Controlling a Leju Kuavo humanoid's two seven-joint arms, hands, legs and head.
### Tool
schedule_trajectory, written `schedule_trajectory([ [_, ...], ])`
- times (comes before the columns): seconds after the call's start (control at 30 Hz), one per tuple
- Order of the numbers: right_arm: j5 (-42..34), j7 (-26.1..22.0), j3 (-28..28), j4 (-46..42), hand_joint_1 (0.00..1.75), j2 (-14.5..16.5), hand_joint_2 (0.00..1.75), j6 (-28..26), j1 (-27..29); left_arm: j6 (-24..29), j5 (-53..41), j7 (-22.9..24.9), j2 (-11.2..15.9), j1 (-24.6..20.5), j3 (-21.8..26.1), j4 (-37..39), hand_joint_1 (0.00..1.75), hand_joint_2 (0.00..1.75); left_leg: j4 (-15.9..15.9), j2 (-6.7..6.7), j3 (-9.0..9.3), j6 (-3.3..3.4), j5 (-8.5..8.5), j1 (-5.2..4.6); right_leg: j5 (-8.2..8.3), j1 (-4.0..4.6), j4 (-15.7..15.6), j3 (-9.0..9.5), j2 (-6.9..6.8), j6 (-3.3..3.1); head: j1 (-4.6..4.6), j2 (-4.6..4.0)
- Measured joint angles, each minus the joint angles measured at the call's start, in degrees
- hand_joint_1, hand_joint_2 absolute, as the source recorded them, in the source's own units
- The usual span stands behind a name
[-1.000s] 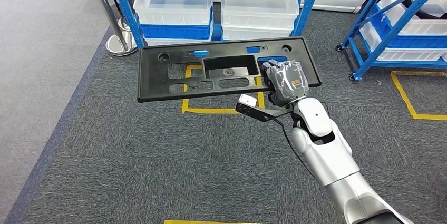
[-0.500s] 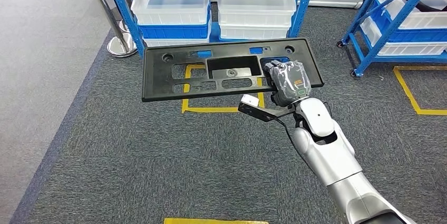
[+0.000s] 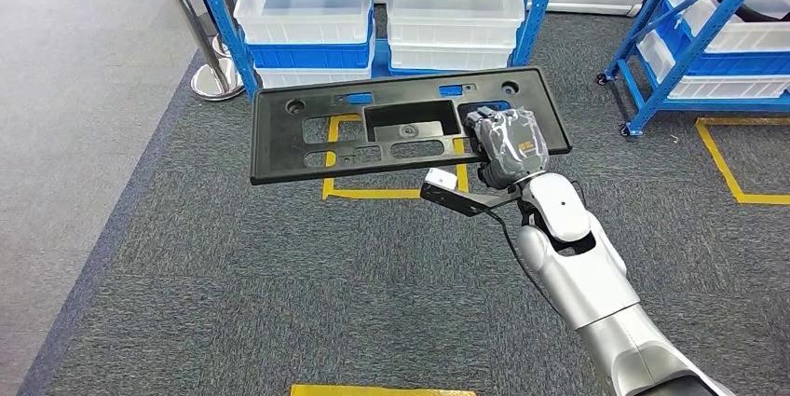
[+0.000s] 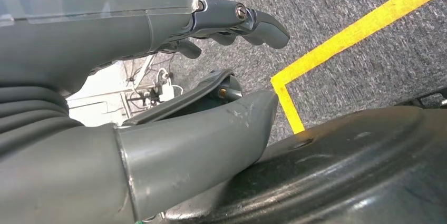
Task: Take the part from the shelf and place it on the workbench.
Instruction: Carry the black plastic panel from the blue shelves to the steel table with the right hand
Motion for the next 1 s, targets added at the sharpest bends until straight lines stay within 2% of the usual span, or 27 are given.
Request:
schedule_trajectory([
  [0.57,-0.5,-0.1,0.0,0.1,1.75,0.1,1.75,0.6,-0.1,0.0,0.4,-0.2,0.0,0.0,0.0,0.0,0.00,1.75,0.2,-0.01,-0.17,0.06,-0.03,-0.29,0.16,-0.24,-0.1,-0.05,-0.02,0.24,0.01,-0.01],
  [0.73,-2.4,0.1,0.2,1.4,1.75,2.2,1.75,2.3,-0.6,-0.1,1.9,-1.0,0.0,0.1,1.1,0.0,0.00,1.75,0.4,-0.05,-0.46,0.19,-0.02,-0.45,0.33,-0.42,-0.1,-0.20,-0.07,0.50,0.00,0.00],
  [0.83,-2.7,0.4,0.4,2.0,1.75,3.0,1.75,2.2,-0.9,-0.1,2.0,-1.2,0.0,0.1,1.4,0.0,0.00,1.75,0.0,-0.04,-0.37,0.58,0.41,-0.17,0.39,-0.39,-0.2,-0.19,-0.08,0.88,0.00,-0.01],
  [0.9,-3.0,0.5,0.5,2.3,1.75,3.1,1.75,2.2,-1.2,-0.1,2.0,-1.3,0.0,0.1,1.5,0.0,0.00,1.75,-1.0,0.32,-0.10,1.04,1.02,0.36,-1.26,-0.28,1.7,-1.05,-0.01,1.23,0.03,-0.01],
  [0.93,-3.2,0.6,0.5,2.4,1.75,3.1,1.75,2.2,-1.3,-0.2,2.0,-1.3,-0.1,0.1,1.5,0.0,0.00,1.75,-1.3,0.59,-0.06,1.17,1.24,0.58,-2.99,-0.32,4.3,-2.18,-0.01,1.41,0.06,-0.01],
  [1.0,-3.4,0.6,0.5,2.7,1.75,3.1,1.75,2.2,-1.4,-0.2,2.0,-1.3,0.0,0.1,1.5,0.0,0.00,1.75,-1.3,1.11,-0.21,1.26,1.31,0.61,-6.70,-0.61,11.5,-5.39,-0.01,1.86,0.06,-0.01],
])
